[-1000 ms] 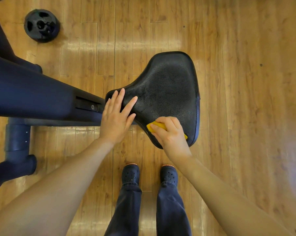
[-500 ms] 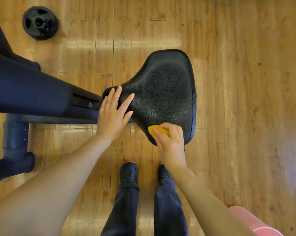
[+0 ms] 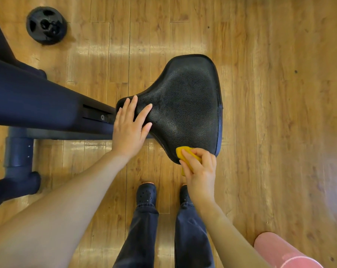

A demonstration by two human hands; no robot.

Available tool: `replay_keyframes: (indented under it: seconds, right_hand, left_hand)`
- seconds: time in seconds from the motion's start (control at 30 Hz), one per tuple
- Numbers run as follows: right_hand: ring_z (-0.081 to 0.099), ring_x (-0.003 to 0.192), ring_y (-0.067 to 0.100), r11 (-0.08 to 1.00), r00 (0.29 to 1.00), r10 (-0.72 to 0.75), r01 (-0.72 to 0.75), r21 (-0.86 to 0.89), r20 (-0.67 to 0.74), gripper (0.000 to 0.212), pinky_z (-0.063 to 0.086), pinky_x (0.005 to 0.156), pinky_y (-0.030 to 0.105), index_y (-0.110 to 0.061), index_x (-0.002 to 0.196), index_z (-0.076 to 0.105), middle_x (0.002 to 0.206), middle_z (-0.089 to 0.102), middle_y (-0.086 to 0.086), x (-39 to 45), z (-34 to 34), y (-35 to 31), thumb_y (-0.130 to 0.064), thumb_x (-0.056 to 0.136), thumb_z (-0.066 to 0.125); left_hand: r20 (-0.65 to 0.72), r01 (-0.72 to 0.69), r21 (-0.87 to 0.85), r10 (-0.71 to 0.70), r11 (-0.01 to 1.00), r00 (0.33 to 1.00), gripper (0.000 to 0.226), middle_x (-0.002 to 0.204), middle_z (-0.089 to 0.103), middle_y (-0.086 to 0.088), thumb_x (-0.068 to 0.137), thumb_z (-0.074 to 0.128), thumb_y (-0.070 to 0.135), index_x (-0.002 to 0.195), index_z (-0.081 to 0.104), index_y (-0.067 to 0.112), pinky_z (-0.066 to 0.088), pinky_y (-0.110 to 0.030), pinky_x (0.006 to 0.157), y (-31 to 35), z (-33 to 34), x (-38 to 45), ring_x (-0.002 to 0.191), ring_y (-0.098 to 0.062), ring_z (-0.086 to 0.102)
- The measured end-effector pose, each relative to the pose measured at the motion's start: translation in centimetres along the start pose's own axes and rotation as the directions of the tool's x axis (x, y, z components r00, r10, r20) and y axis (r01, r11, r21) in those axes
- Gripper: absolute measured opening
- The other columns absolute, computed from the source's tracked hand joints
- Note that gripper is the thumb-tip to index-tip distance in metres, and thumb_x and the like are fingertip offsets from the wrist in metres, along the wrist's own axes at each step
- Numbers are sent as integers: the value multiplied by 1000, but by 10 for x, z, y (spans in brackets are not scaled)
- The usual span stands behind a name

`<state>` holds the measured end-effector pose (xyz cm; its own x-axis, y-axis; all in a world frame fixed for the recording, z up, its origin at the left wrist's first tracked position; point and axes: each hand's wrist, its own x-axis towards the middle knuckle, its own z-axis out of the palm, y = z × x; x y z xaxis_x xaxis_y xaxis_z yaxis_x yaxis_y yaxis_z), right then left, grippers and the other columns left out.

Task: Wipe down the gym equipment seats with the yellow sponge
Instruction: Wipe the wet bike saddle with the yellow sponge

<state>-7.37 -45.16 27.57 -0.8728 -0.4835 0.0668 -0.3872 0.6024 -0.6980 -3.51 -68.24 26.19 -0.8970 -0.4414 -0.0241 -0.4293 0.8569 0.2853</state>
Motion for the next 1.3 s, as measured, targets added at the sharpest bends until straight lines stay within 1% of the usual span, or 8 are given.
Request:
replay_keyframes:
  seconds: [0.13,0.27,0.47,0.6,0.67,0.8,1.0,1.3]
  right_hand:
    - [46,98,22,1000,999,9,-9,18,-32,25,42,87,25,-12,108,73,105,60,9,18,0,-1,-16,84,68]
    - [46,98,23,998,992,67,-66,18,-111,25,31,91,12,-13,110,72,106,58,8,55,-2,-2,-13,85,69]
    - [44,98,21,998,990,57,-60,-23,-129,28,27,93,8,-14,113,70,106,57,9,43,-4,-1,-11,85,70]
    - [41,100,16,991,986,136,-135,13,-92,34,49,84,29,-16,118,69,111,51,0,-2,-3,-2,-8,85,71]
    - [42,98,16,989,984,150,-149,22,-93,30,50,79,34,-16,115,70,108,53,1,-9,-4,-3,-10,86,70]
    - [44,92,18,995,989,100,-99,10,-107,24,33,89,11,-16,110,73,100,56,5,17,-12,0,-18,87,66]
    - [42,96,17,990,981,139,-138,17,-136,27,24,91,5,-15,114,70,101,54,8,59,-21,13,-12,88,68]
    - [45,92,22,986,976,168,-168,10,-137,30,35,85,24,-16,114,65,101,53,8,12,-16,9,-7,86,68]
  left_hand:
    - [-34,120,-57,-122,991,992,49,158,22,-16,98,37,39,143,41,22,14,-49,117,18,4,1,147,-34,14]
    - [-57,224,-98,-230,970,971,52,158,19,-18,96,45,37,145,39,22,14,-51,116,37,10,3,146,-37,13]
    - [-58,247,-67,-251,967,966,55,158,18,-20,95,45,39,147,36,23,14,-52,116,42,12,4,146,-39,13]
    - [-54,242,-60,-245,968,968,55,158,17,-20,96,46,38,148,35,23,14,-52,116,42,12,3,146,-38,12]
    - [-48,250,-64,-254,966,966,55,158,16,-19,97,47,37,148,34,24,13,-51,116,43,12,3,146,-38,11]
    - [-46,253,-71,-256,965,965,55,158,16,-18,97,47,37,148,34,24,12,-50,116,42,10,3,147,-37,10]
    - [-36,269,-77,-272,960,962,55,159,14,-17,97,48,37,149,33,26,9,-49,117,43,10,3,147,-35,7]
    - [-35,276,-90,-281,957,959,55,159,15,-17,97,50,36,148,35,25,12,-49,117,44,7,4,147,-35,9]
